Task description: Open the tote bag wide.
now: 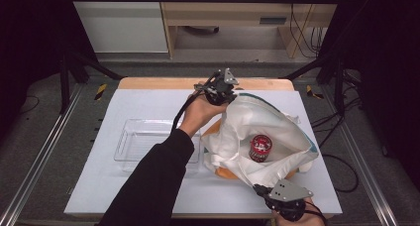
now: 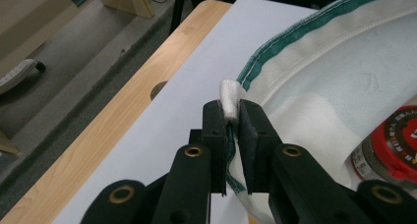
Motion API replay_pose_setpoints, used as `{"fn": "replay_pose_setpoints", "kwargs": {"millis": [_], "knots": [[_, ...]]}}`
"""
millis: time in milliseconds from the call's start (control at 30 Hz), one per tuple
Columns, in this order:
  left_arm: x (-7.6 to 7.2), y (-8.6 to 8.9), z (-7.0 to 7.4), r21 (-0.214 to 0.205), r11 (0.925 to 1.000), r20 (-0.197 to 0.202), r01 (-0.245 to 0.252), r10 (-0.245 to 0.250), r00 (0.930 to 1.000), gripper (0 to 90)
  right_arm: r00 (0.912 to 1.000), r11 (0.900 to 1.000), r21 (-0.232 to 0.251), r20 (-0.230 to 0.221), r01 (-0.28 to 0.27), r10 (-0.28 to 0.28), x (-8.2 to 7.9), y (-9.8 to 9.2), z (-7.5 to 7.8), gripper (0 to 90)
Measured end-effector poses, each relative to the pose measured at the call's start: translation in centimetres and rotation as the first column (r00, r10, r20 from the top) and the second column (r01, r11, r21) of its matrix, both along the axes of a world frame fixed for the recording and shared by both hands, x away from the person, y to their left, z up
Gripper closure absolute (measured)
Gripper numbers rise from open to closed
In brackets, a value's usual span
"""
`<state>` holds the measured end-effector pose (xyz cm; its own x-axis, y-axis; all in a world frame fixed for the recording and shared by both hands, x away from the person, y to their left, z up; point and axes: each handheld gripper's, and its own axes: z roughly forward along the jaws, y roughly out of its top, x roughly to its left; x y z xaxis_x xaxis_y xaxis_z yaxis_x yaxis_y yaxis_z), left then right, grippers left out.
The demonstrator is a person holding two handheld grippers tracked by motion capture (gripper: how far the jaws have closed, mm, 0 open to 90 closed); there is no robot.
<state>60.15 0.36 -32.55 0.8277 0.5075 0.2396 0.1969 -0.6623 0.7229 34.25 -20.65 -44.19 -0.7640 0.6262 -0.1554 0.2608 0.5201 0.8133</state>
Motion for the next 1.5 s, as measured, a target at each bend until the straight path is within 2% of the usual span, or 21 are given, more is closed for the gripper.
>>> {"fn": "replay_pose_setpoints", "kwargs": {"millis": [567, 767, 933, 1300, 1500], "knots": [[0.7, -0.2, -1.3, 0.013, 0.9991, 0.007, -0.04, 0.04, 0.9992, 82.1, 0.9989, 0.9984, -0.038, -0.018, -0.043, 0.042, -0.2, 0.7, -0.6, 89.3], [0.9, -0.2, -2.2, 0.016, 0.9989, -0.006, -0.043, 0.043, 0.999, 82.3, 0.9985, 0.9974, -0.051, -0.026, -0.05, 0.048, -0.3, 0.8, -0.8, 89.3], [1.1, -0.1, -3.2, 0.042, 0.9983, -0.036, -0.041, 0.043, 0.9985, 82.6, 0.9978, 0.9966, -0.06, -0.036, -0.057, 0.055, -0.3, 0.9, -0.9, 89.3], [0.9, 0.2, -3.8, 0.037, 0.9982, -0.037, -0.047, 0.048, 0.9982, 82.7, 0.9984, 0.9976, -0.053, -0.037, -0.045, 0.043, -0.2, 0.9, -0.9, 89.0], [0.7, 0.5, -3.8, 0.023, 0.9983, -0.037, -0.054, 0.055, 0.9978, 82.4, 0.9989, 0.9989, -0.033, -0.033, -0.034, 0.033, -0.2, 0.8, -0.8, 88.1]]}}
